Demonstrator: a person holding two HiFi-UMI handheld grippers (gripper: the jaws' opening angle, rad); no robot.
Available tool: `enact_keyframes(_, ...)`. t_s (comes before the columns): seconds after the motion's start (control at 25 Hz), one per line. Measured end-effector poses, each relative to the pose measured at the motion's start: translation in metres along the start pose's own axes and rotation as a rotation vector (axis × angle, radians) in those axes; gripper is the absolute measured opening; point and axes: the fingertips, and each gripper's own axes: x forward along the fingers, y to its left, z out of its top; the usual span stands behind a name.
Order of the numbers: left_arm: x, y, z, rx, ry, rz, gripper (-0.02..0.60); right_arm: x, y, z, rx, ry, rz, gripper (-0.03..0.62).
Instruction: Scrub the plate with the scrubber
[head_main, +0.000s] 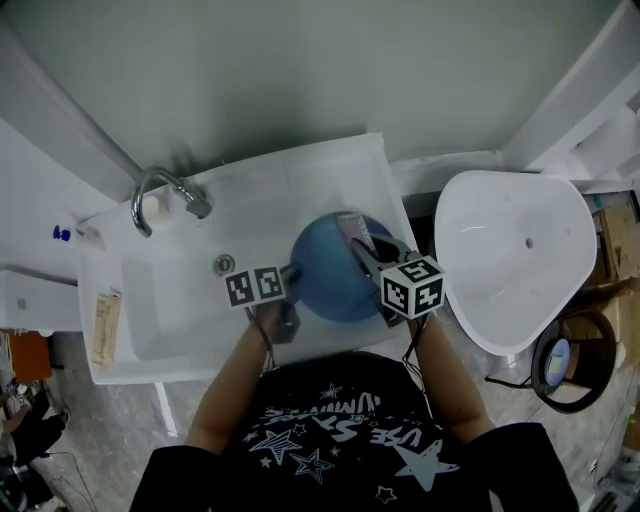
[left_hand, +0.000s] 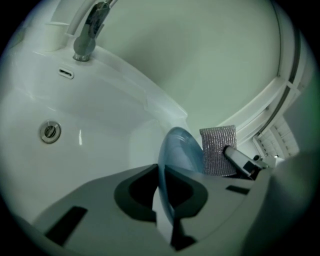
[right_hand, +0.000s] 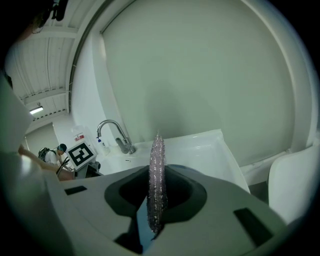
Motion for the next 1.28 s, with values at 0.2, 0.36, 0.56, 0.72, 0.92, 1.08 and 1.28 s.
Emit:
enact_keyframes(0.2,-0.016,0.003,0.007,-0.013,-0.017,-0.007,0.028,0.005,0.018,0.008,-0.17,0.01,-0.045,0.08)
enact_keyframes(0.36,-0.028,0.007,0.01,-0.002,-0.024,0.004,0.028,0.015,0.037,0.01,-0.421,0.086,-0.074,0.08)
enact_keyframes(0.56,-0.047,0.011,0.013,-0.044,-0.055,-0.022,0.028,0.029,0.056,0.004,-0.709,0.192,-0.132,0.08)
enact_keyframes(0.72,-0.059,0.005,0.012,-0.039,-0.068,-0.054,0.029,0.036,0.064,-0.002,-0.804,0.225,-0.199,0.08)
enact_keyframes(0.92,-0.067,-0.002,0.007,0.025,-0.068,-0.05,0.029,0.043,0.083,-0.012,-0.806,0.231,-0.163,0.08)
enact_keyframes(1.08,-0.071,0.001,0.007,0.041,-0.064,-0.045,0.029,0.047,0.102,-0.024,-0.821,0.251,-0.074,0.08)
enact_keyframes(1.28,-0.074,0.004,0.007,0.049,-0.057,-0.04,0.029,0.049,0.125,-0.04,-0.866,0.287,0.052,0.08)
